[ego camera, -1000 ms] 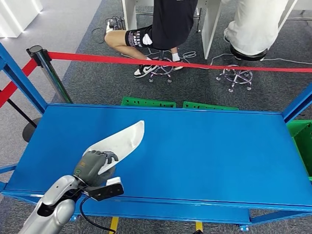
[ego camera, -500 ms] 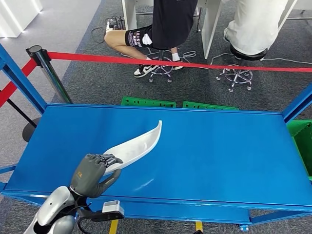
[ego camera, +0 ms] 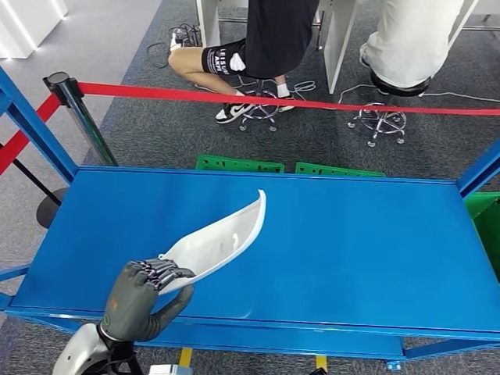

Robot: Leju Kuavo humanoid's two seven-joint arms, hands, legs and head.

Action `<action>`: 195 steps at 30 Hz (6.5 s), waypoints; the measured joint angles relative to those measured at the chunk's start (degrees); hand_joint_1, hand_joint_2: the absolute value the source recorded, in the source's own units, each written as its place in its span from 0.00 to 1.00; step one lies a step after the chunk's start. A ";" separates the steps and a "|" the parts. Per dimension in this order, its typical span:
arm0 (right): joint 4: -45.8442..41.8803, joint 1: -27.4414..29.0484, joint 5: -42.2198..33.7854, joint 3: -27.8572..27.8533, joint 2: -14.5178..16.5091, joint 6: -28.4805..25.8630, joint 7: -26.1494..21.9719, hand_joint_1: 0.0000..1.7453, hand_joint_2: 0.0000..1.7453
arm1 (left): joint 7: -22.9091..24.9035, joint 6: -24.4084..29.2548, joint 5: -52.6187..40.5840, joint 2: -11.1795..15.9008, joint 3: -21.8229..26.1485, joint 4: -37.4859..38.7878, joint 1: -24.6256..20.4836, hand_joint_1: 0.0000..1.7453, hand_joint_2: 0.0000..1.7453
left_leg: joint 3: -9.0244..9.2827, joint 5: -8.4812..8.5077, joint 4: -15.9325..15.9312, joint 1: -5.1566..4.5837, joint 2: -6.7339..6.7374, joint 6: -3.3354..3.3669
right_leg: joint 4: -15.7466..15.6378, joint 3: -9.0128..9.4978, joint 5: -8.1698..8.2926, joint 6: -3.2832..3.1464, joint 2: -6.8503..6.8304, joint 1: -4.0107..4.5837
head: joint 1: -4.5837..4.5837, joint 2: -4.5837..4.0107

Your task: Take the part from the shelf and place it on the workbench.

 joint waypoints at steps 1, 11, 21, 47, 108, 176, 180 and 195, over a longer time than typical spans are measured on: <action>-0.01 -0.02 -0.10 -0.31 0.00 -0.04 -0.14 0.00 1.00 | -0.01 0.26 -0.04 -0.11 -0.11 -0.27 0.13 1.00 1.00 | 0.25 0.16 -0.29 0.19 0.05 0.21 | 1.73 -0.71 -1.24 0.16 -0.12 0.02 | 0.12 0.00; -0.01 -0.44 -0.42 -2.82 0.10 -5.61 -2.69 0.00 1.00 | 2.38 4.78 -3.34 -0.40 -1.46 -1.13 2.60 1.00 1.00 | 0.27 0.38 0.27 0.62 0.26 -1.18 | 1.23 0.25 0.40 0.51 -1.21 -0.27 | 0.37 0.00; -0.01 -0.31 -1.25 -4.79 0.18 -4.14 -2.50 0.00 1.00 | 2.57 6.02 -3.86 -0.38 -2.40 -1.33 3.29 1.00 1.00 | -5.49 -10.39 17.06 0.62 0.61 -2.60 | 1.29 -4.71 3.91 -3.09 0.78 0.40 | -0.13 0.00; -0.25 0.34 -3.70 -10.78 -0.87 -2.31 -3.18 0.00 1.00 | 4.64 6.10 -5.67 -3.07 -7.93 -0.20 -0.29 1.00 1.00 | -2.06 -1.74 2.99 -0.10 4.30 -2.16 | -0.10 0.17 0.47 -2.37 -2.12 0.55 | -0.04 0.00; -1.28 1.09 -1.51 -17.18 1.57 -2.97 -4.16 0.00 1.00 | -1.22 4.68 0.22 -4.83 -7.37 5.05 -4.12 1.00 1.00 | -1.43 -1.60 2.16 0.08 5.10 -2.24 | -0.91 0.76 0.85 -1.28 -2.76 -0.23 | 0.15 0.00; -4.25 3.57 5.90 -27.67 5.52 -2.49 -5.49 0.00 1.00 | -5.33 1.01 0.24 -4.68 -6.46 10.45 -8.11 1.00 1.00 | -7.62 -14.56 14.89 0.05 0.84 -2.86 | -0.56 1.85 0.03 -3.97 3.56 1.37 | -0.06 0.01; -5.01 3.87 7.29 -28.81 5.94 -2.37 -5.06 0.00 1.00 | -5.58 0.81 0.33 -4.63 -6.92 11.24 -8.49 1.00 1.00 | -9.25 4.72 2.30 0.92 -2.54 -3.02 | 0.32 4.13 -4.21 -2.81 6.24 1.24 | -0.80 -0.03; -8.29 4.50 9.03 -32.23 8.14 -1.20 -5.12 0.00 1.00 | -5.79 0.35 0.47 -6.33 -8.78 12.49 -11.74 1.00 1.00 | -1.38 -0.31 1.75 -0.21 3.77 -0.85 | 1.09 -2.94 1.67 -2.07 -4.12 1.79 | -0.29 -0.02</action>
